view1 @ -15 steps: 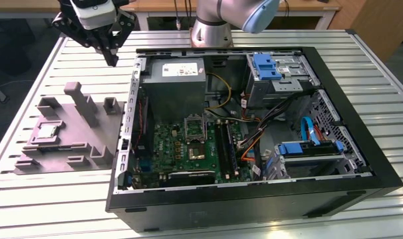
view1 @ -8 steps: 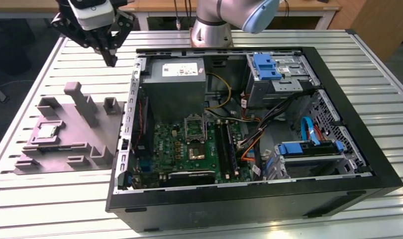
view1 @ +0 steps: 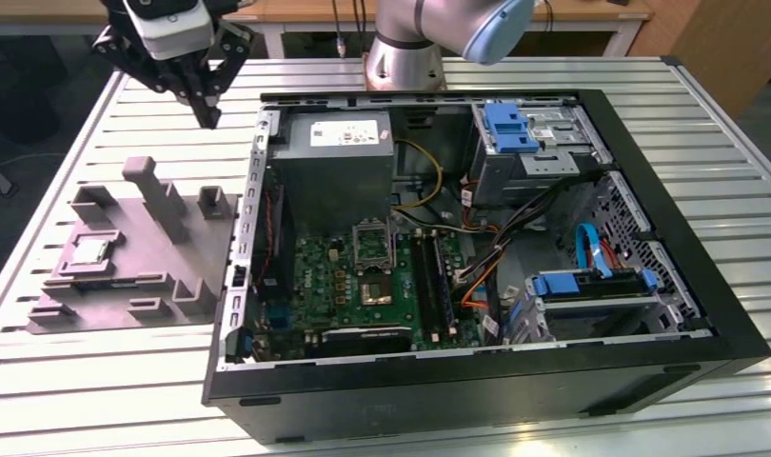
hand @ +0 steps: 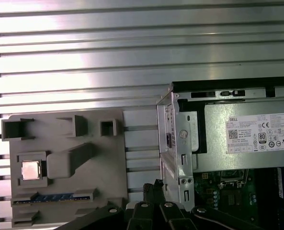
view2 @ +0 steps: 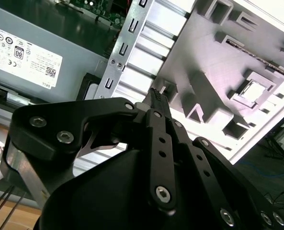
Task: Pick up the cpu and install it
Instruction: 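Reach for the cpu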
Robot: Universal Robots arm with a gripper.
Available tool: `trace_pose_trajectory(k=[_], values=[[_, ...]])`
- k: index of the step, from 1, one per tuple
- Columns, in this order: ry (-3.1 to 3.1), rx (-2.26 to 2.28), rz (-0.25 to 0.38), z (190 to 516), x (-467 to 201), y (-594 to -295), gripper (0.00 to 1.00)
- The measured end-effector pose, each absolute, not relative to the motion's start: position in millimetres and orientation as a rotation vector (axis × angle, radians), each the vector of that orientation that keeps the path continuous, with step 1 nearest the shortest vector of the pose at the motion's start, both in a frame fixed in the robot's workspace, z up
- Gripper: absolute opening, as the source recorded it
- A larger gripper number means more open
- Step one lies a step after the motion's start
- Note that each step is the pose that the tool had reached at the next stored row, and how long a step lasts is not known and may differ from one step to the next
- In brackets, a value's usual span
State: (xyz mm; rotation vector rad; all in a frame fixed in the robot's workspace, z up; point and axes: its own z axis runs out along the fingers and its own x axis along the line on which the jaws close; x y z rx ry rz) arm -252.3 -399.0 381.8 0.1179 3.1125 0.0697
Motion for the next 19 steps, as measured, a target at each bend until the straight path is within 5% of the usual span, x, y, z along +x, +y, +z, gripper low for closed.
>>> trace_pose_trajectory(k=[19], values=[[3.113,0.118,0.070,379.3,-261.0,-399.0,0.11]])
